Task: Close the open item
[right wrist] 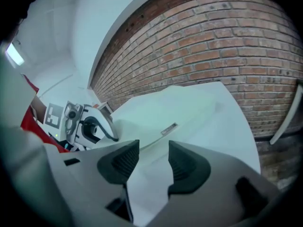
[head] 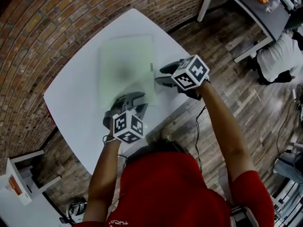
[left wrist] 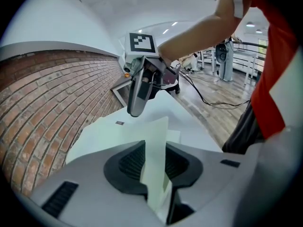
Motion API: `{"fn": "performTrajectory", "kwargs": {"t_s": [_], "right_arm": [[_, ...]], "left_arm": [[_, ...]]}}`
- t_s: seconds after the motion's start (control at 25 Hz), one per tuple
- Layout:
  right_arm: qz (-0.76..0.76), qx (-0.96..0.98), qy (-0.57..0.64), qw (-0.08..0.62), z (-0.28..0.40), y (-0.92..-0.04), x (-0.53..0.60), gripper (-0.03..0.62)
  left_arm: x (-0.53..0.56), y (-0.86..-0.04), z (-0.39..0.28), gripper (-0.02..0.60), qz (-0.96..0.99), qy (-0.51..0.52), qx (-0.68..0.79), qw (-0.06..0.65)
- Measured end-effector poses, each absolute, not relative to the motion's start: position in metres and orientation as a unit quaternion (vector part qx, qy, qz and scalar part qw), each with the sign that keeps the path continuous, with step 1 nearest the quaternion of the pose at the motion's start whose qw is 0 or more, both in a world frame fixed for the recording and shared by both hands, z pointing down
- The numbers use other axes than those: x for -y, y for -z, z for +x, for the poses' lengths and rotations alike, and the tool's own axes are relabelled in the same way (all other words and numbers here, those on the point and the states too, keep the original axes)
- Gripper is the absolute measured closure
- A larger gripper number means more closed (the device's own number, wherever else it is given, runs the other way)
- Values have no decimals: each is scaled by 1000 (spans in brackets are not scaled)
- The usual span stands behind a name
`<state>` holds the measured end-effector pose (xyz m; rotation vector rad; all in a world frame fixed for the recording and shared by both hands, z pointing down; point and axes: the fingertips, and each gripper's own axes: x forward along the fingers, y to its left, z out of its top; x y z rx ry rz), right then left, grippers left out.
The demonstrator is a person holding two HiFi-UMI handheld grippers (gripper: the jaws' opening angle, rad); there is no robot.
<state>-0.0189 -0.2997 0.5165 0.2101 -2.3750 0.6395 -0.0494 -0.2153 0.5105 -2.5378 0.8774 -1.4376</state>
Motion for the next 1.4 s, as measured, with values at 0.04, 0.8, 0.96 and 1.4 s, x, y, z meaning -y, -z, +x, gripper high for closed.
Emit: {"fn": "performTrajectory", "kwargs": {"t_s": [0.04, 0.8, 0.96, 1.4], "right_arm": [[103, 909, -247, 319, -19, -514, 307, 416], [318, 871, -281, 247, -45, -528, 372, 410], [323, 868, -269, 263, -45, -528, 371, 399], [324, 874, -261, 253, -44, -528, 372, 398]], "left_arm": [[215, -511, -49, 486, -832, 473, -286, 48], [215, -511, -49, 482, -828, 488, -270, 61], [214, -508, -49, 462, -829, 485, -269, 69], [198, -504, -38, 397, -839, 473, -257, 77]]}}
